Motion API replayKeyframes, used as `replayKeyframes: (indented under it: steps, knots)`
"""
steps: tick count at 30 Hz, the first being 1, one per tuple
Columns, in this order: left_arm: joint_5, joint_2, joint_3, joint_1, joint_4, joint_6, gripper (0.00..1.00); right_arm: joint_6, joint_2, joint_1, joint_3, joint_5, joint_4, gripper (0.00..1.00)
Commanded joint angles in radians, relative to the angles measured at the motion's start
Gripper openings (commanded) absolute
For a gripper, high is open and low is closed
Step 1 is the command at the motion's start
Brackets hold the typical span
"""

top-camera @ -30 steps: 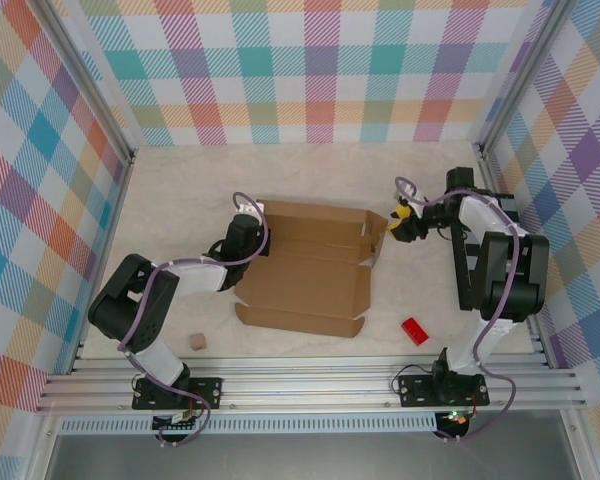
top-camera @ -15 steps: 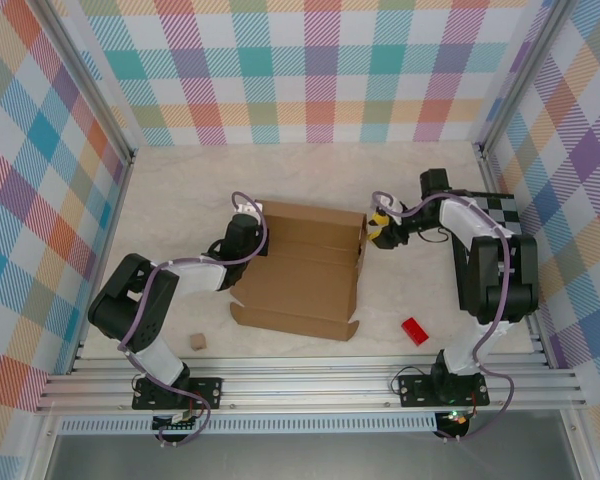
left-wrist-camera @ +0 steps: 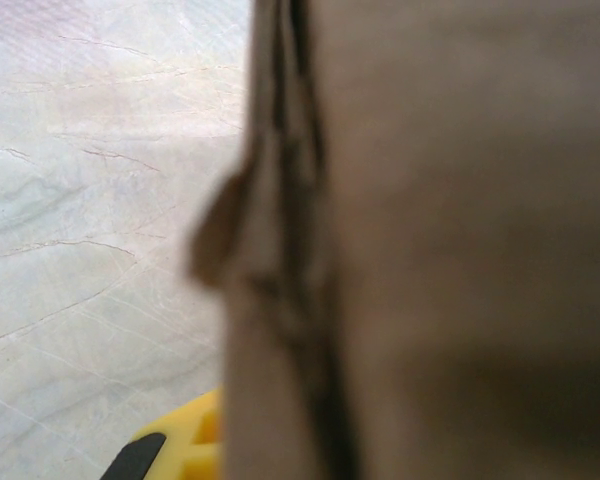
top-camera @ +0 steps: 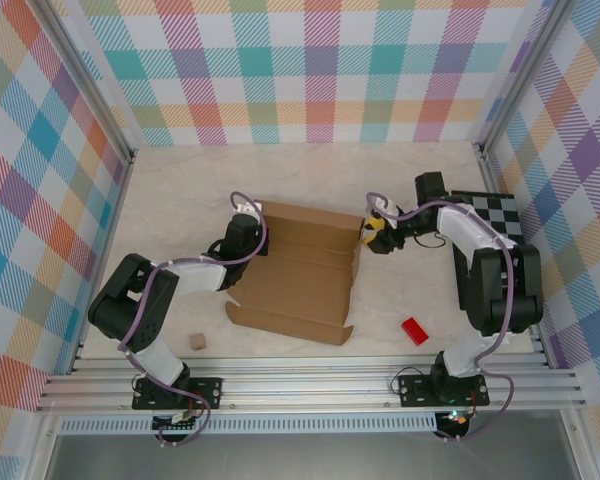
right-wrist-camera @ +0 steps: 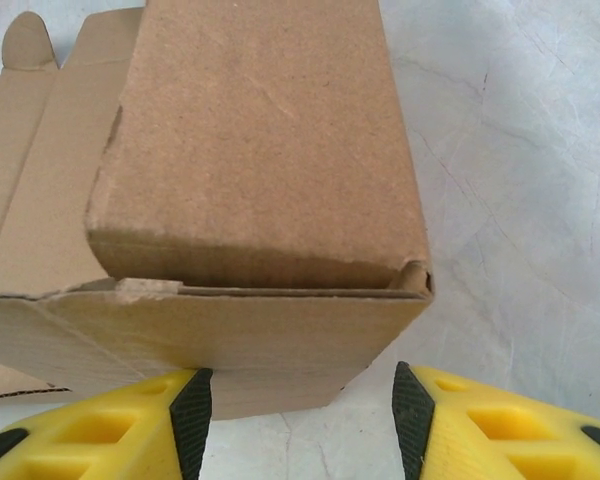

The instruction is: Fold the paper box

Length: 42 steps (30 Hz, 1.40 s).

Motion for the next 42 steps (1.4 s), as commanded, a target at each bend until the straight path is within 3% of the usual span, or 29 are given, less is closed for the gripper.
replayKeyframes:
  steps: [1, 7, 13, 15, 24, 33, 40, 42]
  knots:
    - [-0.005, -0.009, 0.004, -0.007, 0.032, -0.009, 0.0, 0.034, -0.076, 0.018, -0.048, -0.073, -0.006, 0.56]
    - [-0.007, -0.018, 0.008, -0.005, 0.027, -0.012, 0.0, 0.051, -0.127, 0.019, -0.095, -0.114, -0.021, 0.58]
    - [0.022, -0.038, -0.001, -0.005, 0.029, -0.015, 0.0, 0.19, -0.136, 0.019, -0.181, 0.002, 0.195, 0.58]
    - [0.04, -0.041, -0.004, -0.005, 0.032, -0.018, 0.0, 0.238, -0.122, 0.019, -0.188, -0.013, 0.237, 0.58]
    - [0.263, -0.033, -0.028, -0.008, 0.125, 0.011, 0.0, 0.312, -0.029, 0.048, -0.118, -0.043, 0.28, 0.59]
    - [0.461, -0.051, -0.016, -0.02, 0.137, 0.012, 0.0, 0.523, 0.026, 0.085, -0.123, 0.143, 0.509, 0.47]
    - [0.498, -0.05, -0.008, -0.02, 0.128, 0.022, 0.0, 0.623, 0.052, 0.093, -0.104, 0.215, 0.573, 0.24]
    - [0.492, -0.05, -0.002, -0.021, 0.123, 0.021, 0.0, 0.634, 0.048, 0.094, -0.104, 0.224, 0.581, 0.21]
